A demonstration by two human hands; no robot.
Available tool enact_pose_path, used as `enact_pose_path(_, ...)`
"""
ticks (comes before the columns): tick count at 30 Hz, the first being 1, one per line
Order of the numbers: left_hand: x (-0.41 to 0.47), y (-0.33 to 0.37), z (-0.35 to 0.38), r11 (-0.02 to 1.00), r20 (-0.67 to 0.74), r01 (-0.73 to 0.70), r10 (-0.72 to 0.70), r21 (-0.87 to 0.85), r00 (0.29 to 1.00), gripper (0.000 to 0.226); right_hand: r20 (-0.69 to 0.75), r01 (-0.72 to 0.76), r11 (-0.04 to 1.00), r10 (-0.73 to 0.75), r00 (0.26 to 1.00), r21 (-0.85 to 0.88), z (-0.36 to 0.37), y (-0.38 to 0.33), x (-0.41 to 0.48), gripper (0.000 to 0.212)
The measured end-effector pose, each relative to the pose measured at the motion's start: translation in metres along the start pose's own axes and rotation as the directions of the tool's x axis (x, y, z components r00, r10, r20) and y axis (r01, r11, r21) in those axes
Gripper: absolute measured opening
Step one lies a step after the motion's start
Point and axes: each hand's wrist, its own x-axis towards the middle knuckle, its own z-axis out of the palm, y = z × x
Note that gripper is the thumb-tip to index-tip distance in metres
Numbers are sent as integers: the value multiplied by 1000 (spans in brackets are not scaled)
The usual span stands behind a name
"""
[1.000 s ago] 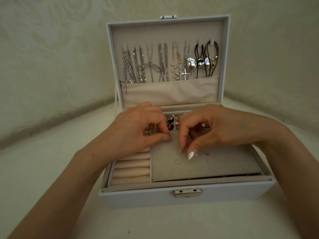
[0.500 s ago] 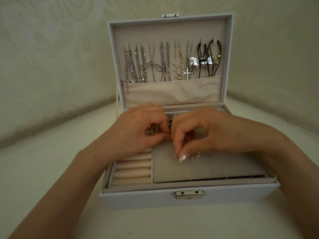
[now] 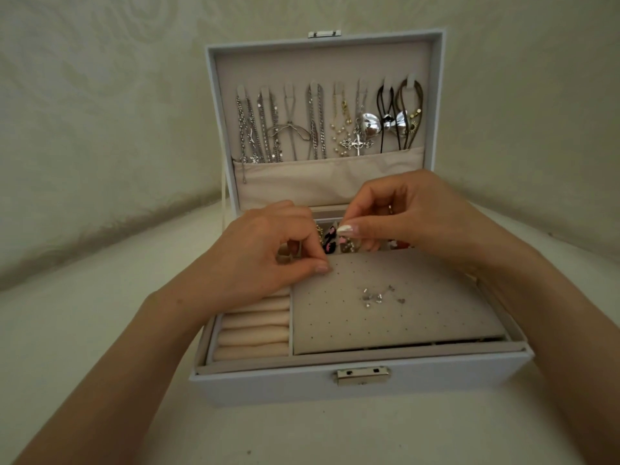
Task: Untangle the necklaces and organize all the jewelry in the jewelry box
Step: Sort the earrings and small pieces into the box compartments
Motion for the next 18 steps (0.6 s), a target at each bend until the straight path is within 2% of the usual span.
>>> enact_pose_path(8,-1,1,-3,997,54,-54,51,49,997,21,19,-45,996,44,999,82,1,-1,0,13)
enact_pose_path(12,-5,1,-10,1000,123,-21,19,21,992,27,-21,-29,1000,29,999,-2,1,0,1,7)
enact_pose_path(18,-10,5,-23,1000,212,18,-20,11,977,33,54,-62,997,59,997,54,3,1,1,6)
